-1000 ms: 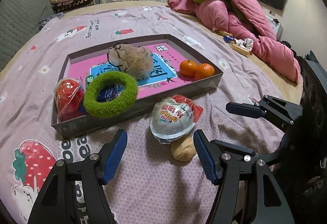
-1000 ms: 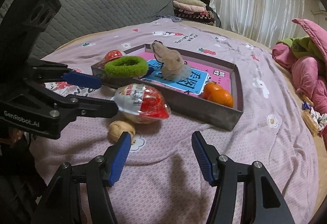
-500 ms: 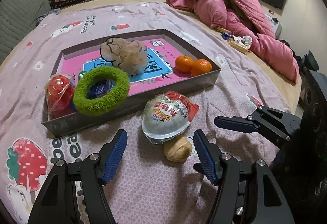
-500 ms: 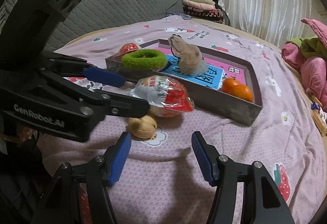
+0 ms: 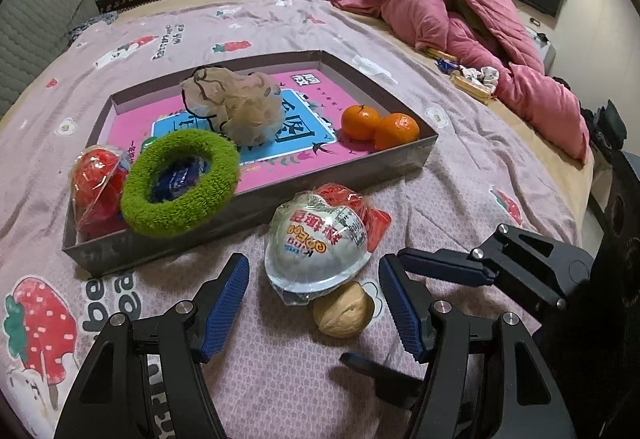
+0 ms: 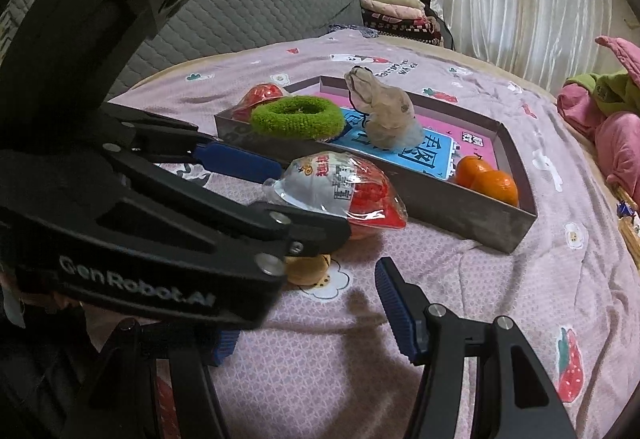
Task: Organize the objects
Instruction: 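Grasp the white-and-red egg toy with the left gripper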
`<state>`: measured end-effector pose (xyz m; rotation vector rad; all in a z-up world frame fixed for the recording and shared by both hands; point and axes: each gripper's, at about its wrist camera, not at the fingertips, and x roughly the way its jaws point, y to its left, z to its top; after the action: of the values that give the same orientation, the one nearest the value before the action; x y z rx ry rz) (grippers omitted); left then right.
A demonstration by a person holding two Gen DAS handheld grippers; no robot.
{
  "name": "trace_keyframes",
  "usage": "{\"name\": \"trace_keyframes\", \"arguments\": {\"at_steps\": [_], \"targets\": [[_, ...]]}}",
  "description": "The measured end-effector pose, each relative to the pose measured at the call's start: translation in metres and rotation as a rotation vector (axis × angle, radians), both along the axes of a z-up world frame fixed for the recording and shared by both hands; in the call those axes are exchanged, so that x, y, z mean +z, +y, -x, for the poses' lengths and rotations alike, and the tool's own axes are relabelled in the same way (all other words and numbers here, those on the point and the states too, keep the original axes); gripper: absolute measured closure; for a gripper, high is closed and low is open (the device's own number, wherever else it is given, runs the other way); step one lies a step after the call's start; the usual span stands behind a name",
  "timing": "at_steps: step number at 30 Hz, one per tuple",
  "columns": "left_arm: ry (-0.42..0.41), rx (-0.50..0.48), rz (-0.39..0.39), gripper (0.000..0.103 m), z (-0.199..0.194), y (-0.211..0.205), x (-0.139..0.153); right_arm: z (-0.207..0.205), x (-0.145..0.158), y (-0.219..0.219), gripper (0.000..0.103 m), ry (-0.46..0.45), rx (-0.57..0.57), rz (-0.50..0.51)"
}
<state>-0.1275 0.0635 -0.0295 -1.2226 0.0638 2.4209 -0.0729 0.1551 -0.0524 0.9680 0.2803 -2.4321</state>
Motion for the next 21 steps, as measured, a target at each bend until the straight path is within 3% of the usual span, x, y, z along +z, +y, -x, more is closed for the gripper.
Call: {"name": "trace_keyframes", "arguments": {"at_steps": [16, 21], "targets": [[-0.032, 0.019, -0.018, 0.034, 0.016, 0.009, -0.009, 0.011, -0.009, -0.012, 0.044, -0.017, -0.040, 0.031], [-0.058, 0.032, -0.040, 0.034, 0.022, 0.008, -0.011, 0.016, -0.011, -0.012, 0.054, -0.031, -0.051, 0.058]]}}
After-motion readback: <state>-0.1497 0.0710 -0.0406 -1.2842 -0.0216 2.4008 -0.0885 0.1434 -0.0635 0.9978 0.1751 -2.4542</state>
